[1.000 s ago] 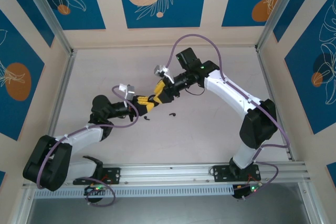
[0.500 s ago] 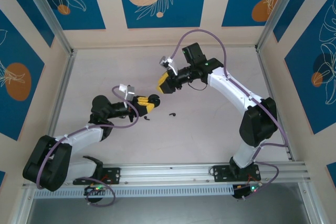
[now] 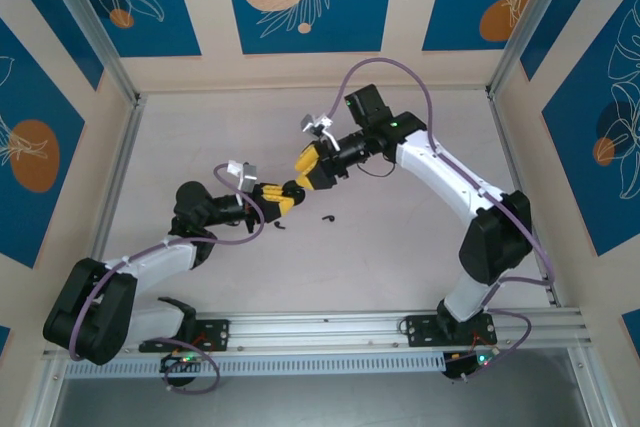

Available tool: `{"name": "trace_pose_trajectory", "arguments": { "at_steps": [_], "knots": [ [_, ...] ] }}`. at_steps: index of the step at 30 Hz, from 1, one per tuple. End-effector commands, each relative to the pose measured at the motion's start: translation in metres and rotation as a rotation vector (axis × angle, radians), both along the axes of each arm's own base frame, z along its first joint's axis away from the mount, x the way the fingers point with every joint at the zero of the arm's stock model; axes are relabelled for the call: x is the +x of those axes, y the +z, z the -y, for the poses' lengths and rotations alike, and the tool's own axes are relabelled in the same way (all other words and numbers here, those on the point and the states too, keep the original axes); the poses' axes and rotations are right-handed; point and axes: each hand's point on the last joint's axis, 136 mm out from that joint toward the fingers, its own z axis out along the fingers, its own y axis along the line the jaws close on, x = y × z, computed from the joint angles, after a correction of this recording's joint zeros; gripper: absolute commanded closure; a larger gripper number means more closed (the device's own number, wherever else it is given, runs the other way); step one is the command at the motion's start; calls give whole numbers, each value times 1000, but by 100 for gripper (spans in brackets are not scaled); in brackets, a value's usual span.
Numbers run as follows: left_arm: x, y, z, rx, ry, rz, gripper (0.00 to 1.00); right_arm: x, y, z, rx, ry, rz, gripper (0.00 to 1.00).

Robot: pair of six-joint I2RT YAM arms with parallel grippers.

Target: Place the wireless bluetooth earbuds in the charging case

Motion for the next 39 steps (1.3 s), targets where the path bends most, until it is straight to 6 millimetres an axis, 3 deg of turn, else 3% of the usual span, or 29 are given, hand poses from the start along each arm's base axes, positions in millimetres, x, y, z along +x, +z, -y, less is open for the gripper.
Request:
{"name": "trace_pose_trajectory", "arguments": {
  "at_steps": [1,13,22,39],
  "knots": [
    [-8,17,2,-24,-36,72,96,-11,-2,-6,5,70,-47,45],
    [-9,22,2,-37,-42,88,97,-10,-13,-11,-28,87,-90,54],
    [-9,26,2,-46,-42,94,95,-11,-13,-12,-25,95,-111,77],
    [-5,16,1,-36,-13,74,67,-7,3,-7,6,33,-25,89]
  ]
}}
